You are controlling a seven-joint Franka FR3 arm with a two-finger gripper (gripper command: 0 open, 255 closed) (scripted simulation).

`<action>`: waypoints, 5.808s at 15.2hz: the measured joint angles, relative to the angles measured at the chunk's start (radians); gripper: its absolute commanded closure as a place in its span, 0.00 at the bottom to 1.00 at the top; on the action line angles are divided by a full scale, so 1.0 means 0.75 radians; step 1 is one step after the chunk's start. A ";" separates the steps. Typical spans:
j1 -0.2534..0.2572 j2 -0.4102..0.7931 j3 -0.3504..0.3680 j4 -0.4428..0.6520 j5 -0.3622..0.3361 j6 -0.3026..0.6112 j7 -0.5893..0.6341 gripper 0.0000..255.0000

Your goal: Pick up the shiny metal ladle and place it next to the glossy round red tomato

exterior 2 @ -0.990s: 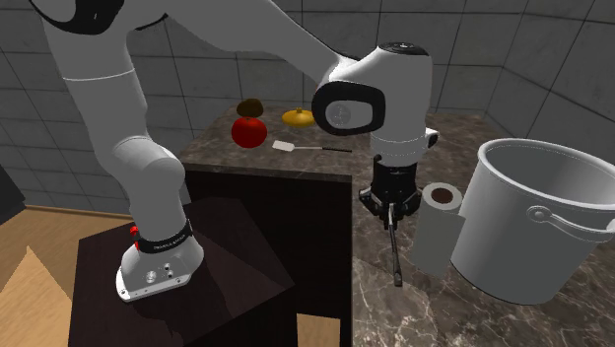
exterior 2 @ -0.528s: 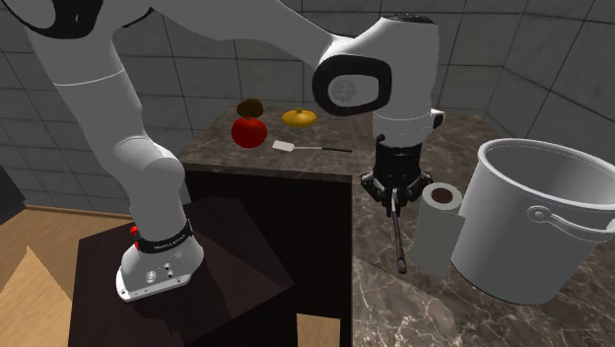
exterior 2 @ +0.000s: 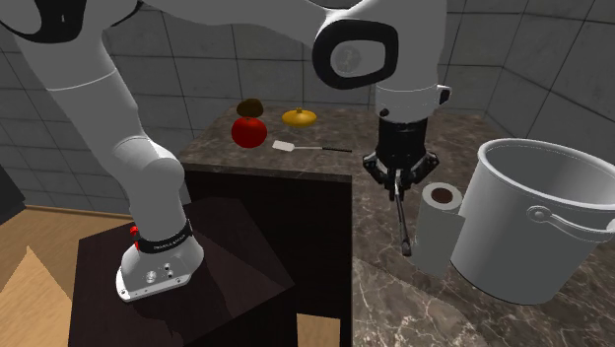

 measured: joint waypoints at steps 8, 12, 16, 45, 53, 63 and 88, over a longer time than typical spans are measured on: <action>-0.014 -0.071 0.058 0.077 -0.055 -0.126 0.051 1.00; -0.047 -0.214 0.211 -0.046 -0.168 -0.132 0.227 1.00; -0.084 -0.365 0.389 -0.181 -0.251 -0.161 0.415 1.00; 0.163 -0.507 1.229 -0.447 -0.032 -0.212 1.400 1.00; 0.261 -0.312 1.407 -0.294 0.043 -0.197 1.633 1.00; 0.357 0.012 1.595 0.041 0.054 -0.235 1.912 1.00; 0.440 0.362 1.698 0.116 -0.040 0.006 2.167 1.00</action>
